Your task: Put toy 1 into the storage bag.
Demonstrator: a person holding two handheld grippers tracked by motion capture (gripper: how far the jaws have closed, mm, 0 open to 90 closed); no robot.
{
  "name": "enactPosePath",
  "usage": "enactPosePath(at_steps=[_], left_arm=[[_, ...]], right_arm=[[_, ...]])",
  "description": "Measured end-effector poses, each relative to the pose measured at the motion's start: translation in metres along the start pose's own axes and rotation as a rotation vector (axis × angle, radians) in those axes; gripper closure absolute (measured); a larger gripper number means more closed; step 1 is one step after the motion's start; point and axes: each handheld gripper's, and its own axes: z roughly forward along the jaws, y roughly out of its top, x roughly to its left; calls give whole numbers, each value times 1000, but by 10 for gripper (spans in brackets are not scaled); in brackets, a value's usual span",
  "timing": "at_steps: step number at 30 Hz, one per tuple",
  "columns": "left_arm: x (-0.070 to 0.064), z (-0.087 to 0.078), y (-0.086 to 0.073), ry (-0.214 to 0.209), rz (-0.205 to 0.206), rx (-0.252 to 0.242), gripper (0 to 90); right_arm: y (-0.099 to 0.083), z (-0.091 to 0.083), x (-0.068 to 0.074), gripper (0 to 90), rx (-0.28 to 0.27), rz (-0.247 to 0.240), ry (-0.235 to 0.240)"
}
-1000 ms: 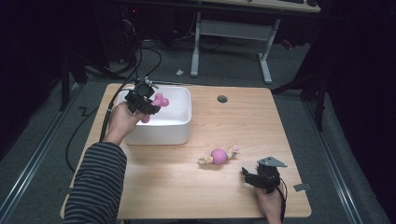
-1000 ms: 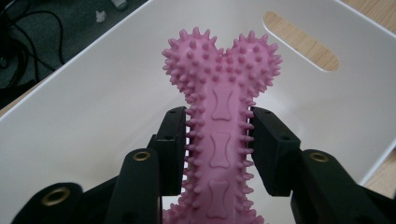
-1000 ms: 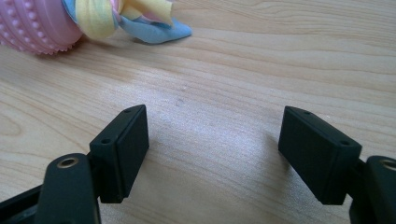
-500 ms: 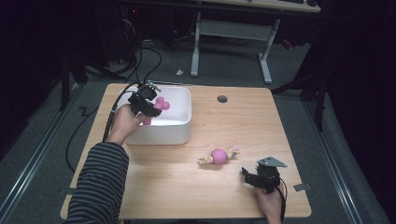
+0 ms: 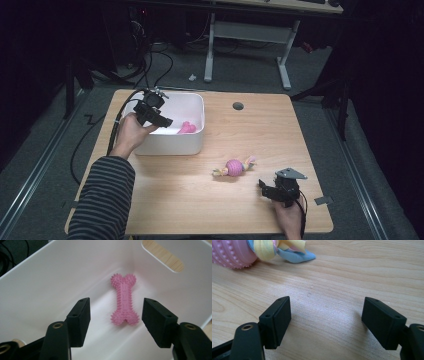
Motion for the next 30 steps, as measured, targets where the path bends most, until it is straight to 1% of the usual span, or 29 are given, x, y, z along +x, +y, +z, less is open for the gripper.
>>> enactPosePath(at_steps=[3, 5, 6, 7, 8, 9, 12, 15, 16, 17, 18, 22, 27, 29, 30], left_arm=[[-1, -9, -1, 2, -4, -33, 374], [-2, -11, -1, 4, -3, -41, 363], [-3, -18, -3, 5, -4, -67, 362], [-3, -18, -3, 5, -4, -67, 360], [-4, -25, -6, 6, -7, -89, 359], [-5, -29, -9, 14, -3, -110, 359], [-6, -38, -15, 18, -8, -148, 365], [-8, -45, -20, 25, 2, -157, 365], [-9, -48, -22, 27, 5, -167, 365], [-9, -48, -22, 27, 5, -167, 365], [-9, -53, -25, 28, 2, -183, 365], [-10, -62, -34, 32, -4, -206, 365], [-11, -72, -43, 42, -3, -227, 365], [-11, -74, -45, 41, -4, -232, 365], [-12, -76, -49, 43, -4, -235, 364]], right_arm=[[0, 0, 0, 236, 0, 0, 0], [0, 0, 0, 237, 0, 0, 0], [0, 0, 0, 236, 0, 0, 0], [0, 0, 0, 237, 0, 0, 0], [0, 0, 0, 236, 0, 0, 0], [0, 0, 0, 237, 0, 0, 0], [0, 0, 0, 236, 0, 0, 0], [0, 0, 0, 237, 0, 1, 0], [0, 0, 0, 236, 0, 1, 0], [0, 0, 0, 237, 0, 1, 0], [0, 0, 0, 237, 0, 1, 0], [0, 0, 0, 236, 1, 2, 0], [0, 0, 0, 237, 0, 2, 0], [0, 0, 0, 237, 1, 2, -1], [0, 0, 0, 237, 1, 2, 0]])
